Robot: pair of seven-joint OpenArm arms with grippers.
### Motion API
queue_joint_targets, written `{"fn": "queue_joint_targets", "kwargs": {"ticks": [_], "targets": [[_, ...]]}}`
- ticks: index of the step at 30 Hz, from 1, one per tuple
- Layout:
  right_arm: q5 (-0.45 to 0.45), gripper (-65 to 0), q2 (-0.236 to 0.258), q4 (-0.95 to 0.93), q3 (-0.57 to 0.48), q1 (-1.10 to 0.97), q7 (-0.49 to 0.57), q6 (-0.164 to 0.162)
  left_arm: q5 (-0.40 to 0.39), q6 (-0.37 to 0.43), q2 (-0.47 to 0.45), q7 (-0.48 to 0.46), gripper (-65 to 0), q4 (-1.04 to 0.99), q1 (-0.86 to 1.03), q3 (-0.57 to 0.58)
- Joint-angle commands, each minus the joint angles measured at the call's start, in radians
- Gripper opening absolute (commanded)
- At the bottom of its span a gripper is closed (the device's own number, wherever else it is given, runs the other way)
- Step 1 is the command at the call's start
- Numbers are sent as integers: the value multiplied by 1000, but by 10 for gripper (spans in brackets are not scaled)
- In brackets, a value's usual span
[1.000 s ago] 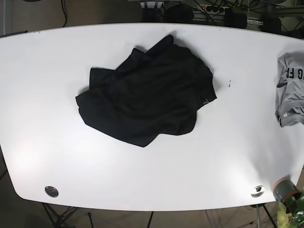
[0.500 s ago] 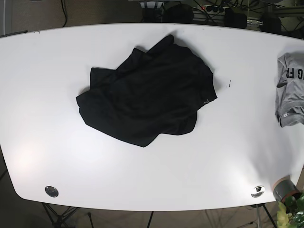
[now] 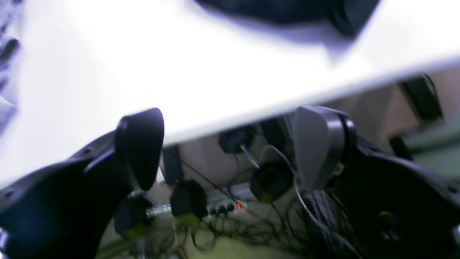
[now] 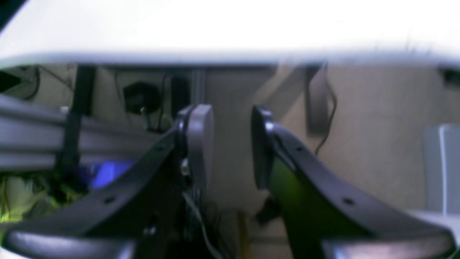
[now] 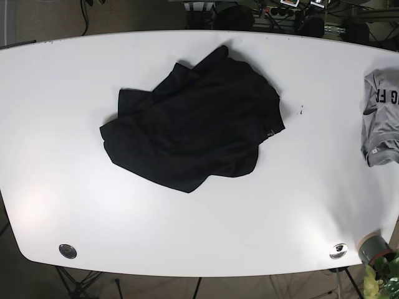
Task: Fold the T-shirt properly
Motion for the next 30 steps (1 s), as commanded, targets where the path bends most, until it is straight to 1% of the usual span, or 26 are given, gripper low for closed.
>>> {"fn": "queue_joint_targets", "kwargs": {"ticks": [1, 9, 13, 19, 23, 26, 28, 30], "targets": [[7, -479, 0, 32, 6, 7, 22, 5, -3, 4, 1, -26, -139, 42, -12, 2], [7, -479, 1, 52, 8, 130, 15, 7, -4, 6, 3, -26, -135, 50, -120, 0], [7, -479, 4, 92, 5, 226, -80, 12, -4, 6, 28, -17, -131, 47, -186, -3], [6, -476, 3, 161, -1, 384, -254, 13, -4, 6, 109, 100, -31, 50, -293, -44], [-2, -472, 4, 179, -30, 481, -354, 13, -4, 6, 136, 160, -15, 49, -354, -59], [-3, -471, 7, 179, -50, 552, -423, 13, -41, 4, 140, 209, -14, 49, -399, -76], [-3, -471, 7, 179, -72, 613, -482, 13, -118, 3, 140, 261, -14, 50, -443, -107], [-3, -471, 7, 179, -96, 650, -527, 13, -178, 3, 136, 298, -14, 50, -471, -138]]}}
